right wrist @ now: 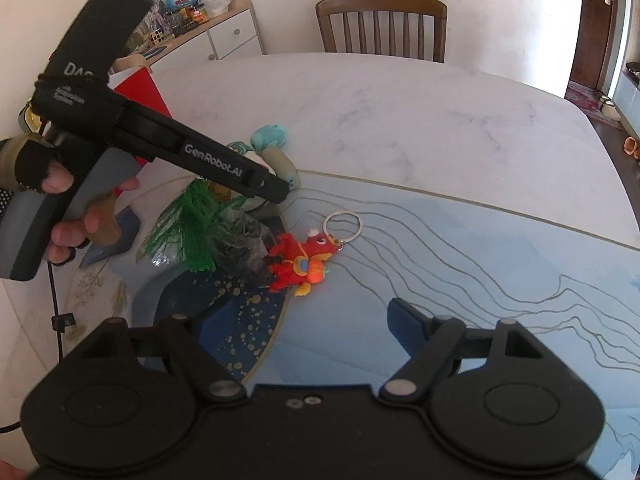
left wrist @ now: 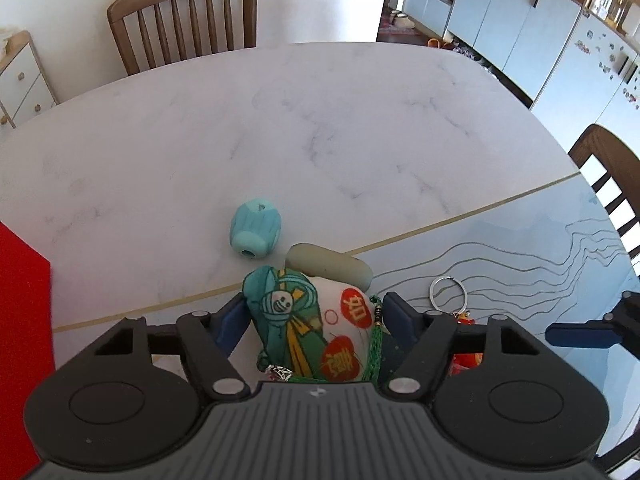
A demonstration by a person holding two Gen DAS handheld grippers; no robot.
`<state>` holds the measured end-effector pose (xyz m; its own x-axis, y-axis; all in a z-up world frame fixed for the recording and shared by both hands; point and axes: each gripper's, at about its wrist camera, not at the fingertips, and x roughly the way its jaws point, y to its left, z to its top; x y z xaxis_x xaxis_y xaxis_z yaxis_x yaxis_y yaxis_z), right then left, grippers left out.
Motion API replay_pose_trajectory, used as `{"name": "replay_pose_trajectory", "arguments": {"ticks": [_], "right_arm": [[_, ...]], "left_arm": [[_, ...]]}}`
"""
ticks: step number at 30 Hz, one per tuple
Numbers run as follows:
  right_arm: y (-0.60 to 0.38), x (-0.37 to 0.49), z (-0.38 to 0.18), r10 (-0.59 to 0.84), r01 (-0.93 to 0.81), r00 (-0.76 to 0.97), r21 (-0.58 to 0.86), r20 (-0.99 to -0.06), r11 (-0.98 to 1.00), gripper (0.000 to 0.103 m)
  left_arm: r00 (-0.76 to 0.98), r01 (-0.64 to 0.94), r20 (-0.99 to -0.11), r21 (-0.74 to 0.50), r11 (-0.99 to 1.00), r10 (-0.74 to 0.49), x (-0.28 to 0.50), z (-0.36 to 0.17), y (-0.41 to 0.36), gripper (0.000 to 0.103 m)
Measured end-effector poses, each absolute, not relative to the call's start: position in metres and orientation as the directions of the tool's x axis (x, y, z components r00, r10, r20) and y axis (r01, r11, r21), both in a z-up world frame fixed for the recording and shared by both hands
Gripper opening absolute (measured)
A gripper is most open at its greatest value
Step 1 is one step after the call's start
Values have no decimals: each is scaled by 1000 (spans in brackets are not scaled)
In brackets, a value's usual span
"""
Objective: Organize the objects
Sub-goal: 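Grasp the teal-printed pouch with left gripper while right gripper grasps the green tassel keychain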
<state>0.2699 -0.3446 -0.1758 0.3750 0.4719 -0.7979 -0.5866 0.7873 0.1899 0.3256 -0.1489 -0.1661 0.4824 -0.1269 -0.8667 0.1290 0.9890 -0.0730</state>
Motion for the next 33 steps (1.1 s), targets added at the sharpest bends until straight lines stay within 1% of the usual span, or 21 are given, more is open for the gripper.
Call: {"name": "replay_pose_trajectory", "arguments": {"ticks": [1, 2, 4, 9, 14, 18, 22, 25, 30, 32, 33], "right_arm": [[-344, 270, -176, 471, -586, 374, 190, -799, 788, 82], [-344, 271, -176, 472, -587, 374, 190, -799, 787, 82], [-343, 271, -176, 471, -591, 374, 186, -799, 785, 81], [-339, 272, -175, 470, -602, 373, 177, -800, 779, 80], [-337, 275, -172, 479, -607, 375, 180, -794, 774, 77], [-329, 275, -166, 499, -644, 364, 175, -787, 745, 69], [-315, 273, -162, 508, -688, 363, 143, -781, 712, 56], [-305, 272, -159, 512, -714, 363, 121, -778, 690, 48], [-291, 270, -159, 498, -740, 369, 75, -785, 668, 39], [-287, 269, -160, 487, -744, 375, 58, -789, 666, 30], [-286, 268, -162, 484, -741, 378, 55, -789, 669, 29]], "left_arm": [[486, 128, -864, -78, 989, -131, 326, -165, -148, 65], [489, 125, -861, -87, 988, -138, 326, -164, -146, 63], [493, 119, -857, -103, 988, -148, 326, -159, -143, 54], [505, 106, -848, -126, 986, -163, 322, -149, -133, 51], [528, 78, -825, -189, 979, -201, 313, -135, -117, 50], [547, 50, -809, -225, 973, -215, 302, -124, -105, 50], [561, 17, -798, -254, 967, -220, 287, -113, -91, 50], [565, -2, -795, -272, 962, -223, 278, -110, -84, 50], [578, -15, -789, -265, 964, -208, 264, -107, -78, 50], [583, -13, -787, -256, 967, -201, 259, -106, -77, 50], [585, -12, -785, -257, 966, -202, 256, -106, -76, 50]]}}
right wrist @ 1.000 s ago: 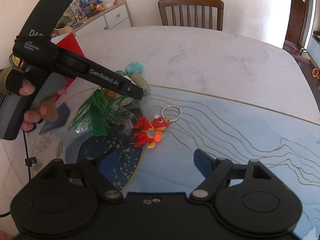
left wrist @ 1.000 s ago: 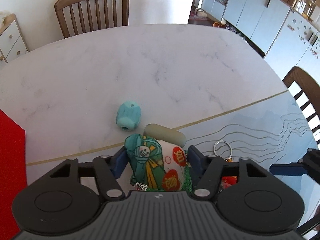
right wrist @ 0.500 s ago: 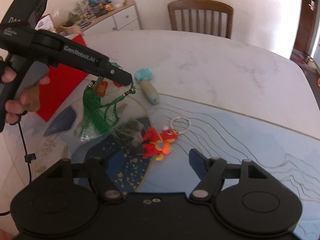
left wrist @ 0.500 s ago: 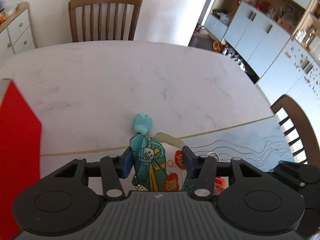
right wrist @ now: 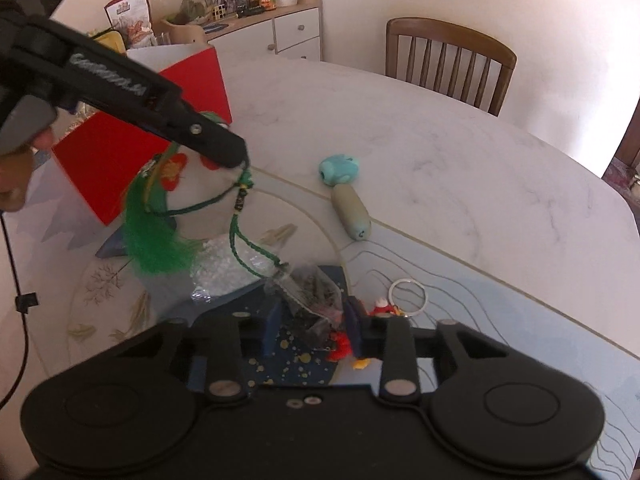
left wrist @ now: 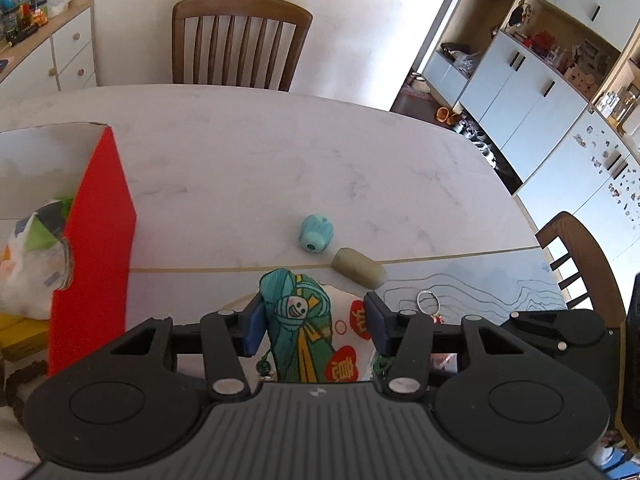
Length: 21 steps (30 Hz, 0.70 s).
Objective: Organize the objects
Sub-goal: 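Grasp the teal-printed pouch with left gripper while right gripper grasps the green tassel keychain, then carry the pouch and tassel keychain with both grippers into the box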
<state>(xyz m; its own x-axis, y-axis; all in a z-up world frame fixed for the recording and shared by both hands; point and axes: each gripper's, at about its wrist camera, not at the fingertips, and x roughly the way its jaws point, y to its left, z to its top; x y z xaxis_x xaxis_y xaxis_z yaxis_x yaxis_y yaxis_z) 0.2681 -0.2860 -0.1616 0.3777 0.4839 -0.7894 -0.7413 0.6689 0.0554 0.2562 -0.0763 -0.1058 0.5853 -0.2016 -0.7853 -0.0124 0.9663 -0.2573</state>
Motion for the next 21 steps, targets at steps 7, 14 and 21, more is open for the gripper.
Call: {"name": "replay_pose_trajectory", "arguments": {"ticks": [7, 14, 21], "right_arm": [[-283, 265, -157, 463, -710, 413, 41, -784, 703, 14], [-294, 257, -125, 511, -665, 445, 111, -735, 739, 12], [-293, 240, -82, 547, -654, 485, 133, -683, 745, 12]], "left_arm": [[610, -23, -765, -280, 960, -208, 241, -98, -67, 50], [657, -4, -713, -328, 945, -245, 223, -72, -53, 50], [708, 26, -654, -354, 935, -267, 207, -40, -30, 50]]}}
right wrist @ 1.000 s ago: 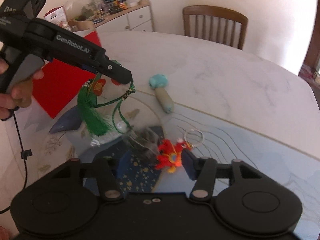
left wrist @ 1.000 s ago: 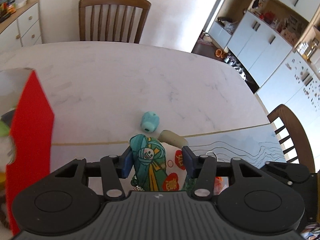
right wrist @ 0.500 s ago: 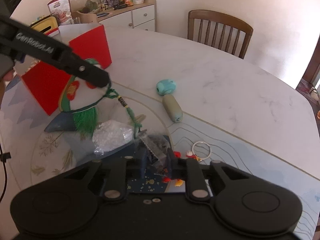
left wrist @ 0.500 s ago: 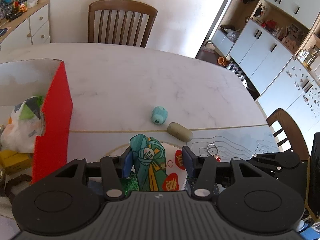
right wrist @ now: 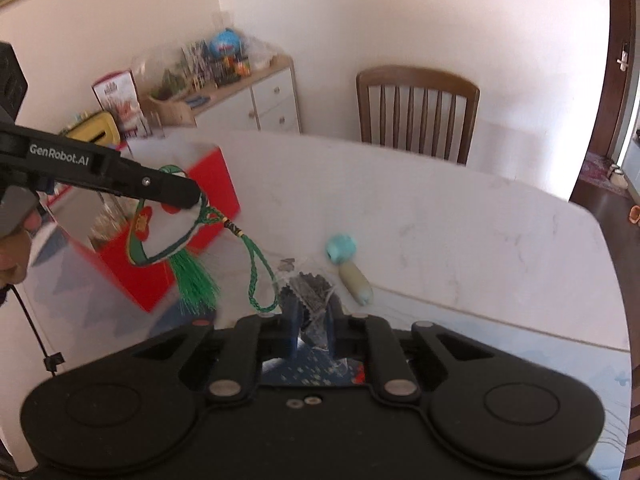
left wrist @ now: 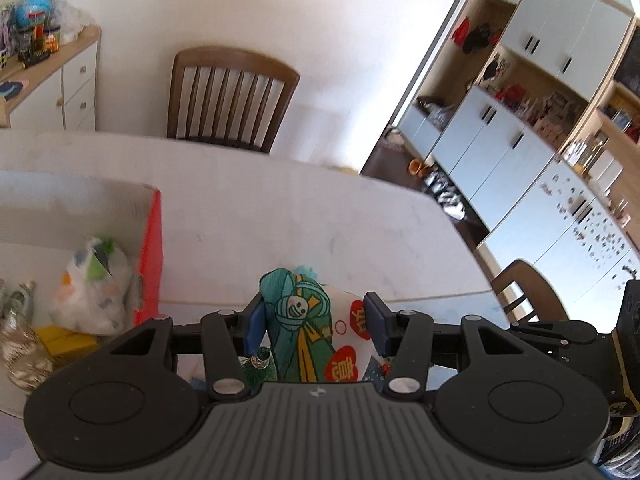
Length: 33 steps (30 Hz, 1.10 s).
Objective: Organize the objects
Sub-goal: 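Carry the pouch and tassel keychain with both grippers into the box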
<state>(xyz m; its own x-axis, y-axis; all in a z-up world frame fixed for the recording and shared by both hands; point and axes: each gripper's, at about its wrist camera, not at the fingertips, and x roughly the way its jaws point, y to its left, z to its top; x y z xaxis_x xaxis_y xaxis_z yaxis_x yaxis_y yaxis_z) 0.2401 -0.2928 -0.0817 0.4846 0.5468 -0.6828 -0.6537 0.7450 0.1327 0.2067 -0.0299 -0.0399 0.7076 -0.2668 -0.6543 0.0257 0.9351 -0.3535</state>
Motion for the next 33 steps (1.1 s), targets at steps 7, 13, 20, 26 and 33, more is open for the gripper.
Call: {"name": "replay_pose_trajectory", "arguments": {"ticks": [7, 13, 20, 26, 33], "right_arm": [[-268, 227, -46, 576, -665, 509, 133, -639, 735, 12], [-224, 217, -27, 599, -689, 494, 136, -630, 711, 12], [-162, 206, -17, 627, -731, 474, 121, -618, 672, 12], [-121, 201, -22, 629, -741, 455, 124, -631, 660, 12], [-81, 198, -38, 613, -756, 421, 115, -669, 644, 12]], "left_arm": [[744, 31, -617, -350, 936, -255, 187, -7, 8, 50], [760, -5, -617, -320, 947, -205, 176, 11, 52, 50], [774, -62, -621, -265, 962, -121, 168, 22, 111, 50], [771, -126, -636, -216, 968, -41, 163, 18, 160, 50], [734, -201, -678, -160, 966, 40, 176, -8, 204, 50]]}}
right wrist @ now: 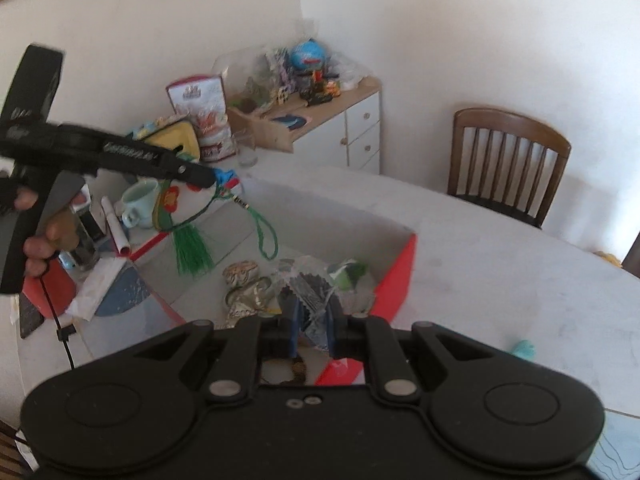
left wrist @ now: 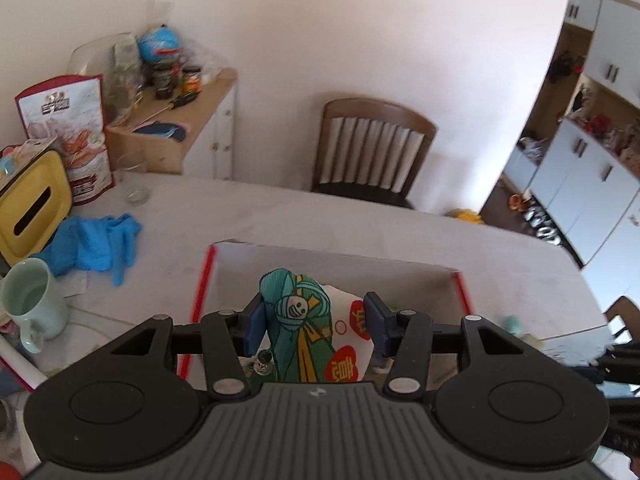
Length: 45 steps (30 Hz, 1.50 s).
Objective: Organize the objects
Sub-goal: 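Carry the pouch and tassel keychain with both grippers into the box, then open both grippers to release the pouch and keychain inside the box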
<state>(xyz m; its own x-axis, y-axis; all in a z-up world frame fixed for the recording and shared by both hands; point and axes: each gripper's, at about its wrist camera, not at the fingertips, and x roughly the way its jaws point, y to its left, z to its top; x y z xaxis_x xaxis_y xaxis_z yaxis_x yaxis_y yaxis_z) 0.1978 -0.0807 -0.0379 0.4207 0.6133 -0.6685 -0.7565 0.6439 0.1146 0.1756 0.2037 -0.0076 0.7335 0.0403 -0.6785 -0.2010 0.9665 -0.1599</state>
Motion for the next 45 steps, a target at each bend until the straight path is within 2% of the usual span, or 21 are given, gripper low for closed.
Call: {"name": "replay_pose_trajectory", "arguments": {"ticks": [14, 24, 31, 35, 40, 45], "right_arm": [[-25, 195, -84, 498, -774, 378, 29, -780, 633, 12], [-17, 190, -98, 464, -774, 368, 11, -806, 633, 13], [-20, 187, -96, 468, -766, 367, 24, -804, 642, 18], [-23, 184, -92, 480, -756, 365, 47, -798, 653, 20], [-25, 182, -86, 491, -743, 371, 66, -788, 666, 22], [-28, 179, -78, 500, -730, 378, 81, -779, 679, 26]], "left_arm": [[642, -138, -767, -81, 987, 27, 235, -65, 205, 50], [551, -104, -835, -64, 993, 4, 261, -101, 194, 50], [502, -103, -865, -65, 992, -5, 266, -116, 194, 52], [496, -117, -868, -70, 991, -2, 264, -118, 195, 56], [514, -130, -858, -92, 987, -12, 256, -113, 197, 69], [529, -129, -848, -105, 986, -21, 248, -104, 198, 70]]}}
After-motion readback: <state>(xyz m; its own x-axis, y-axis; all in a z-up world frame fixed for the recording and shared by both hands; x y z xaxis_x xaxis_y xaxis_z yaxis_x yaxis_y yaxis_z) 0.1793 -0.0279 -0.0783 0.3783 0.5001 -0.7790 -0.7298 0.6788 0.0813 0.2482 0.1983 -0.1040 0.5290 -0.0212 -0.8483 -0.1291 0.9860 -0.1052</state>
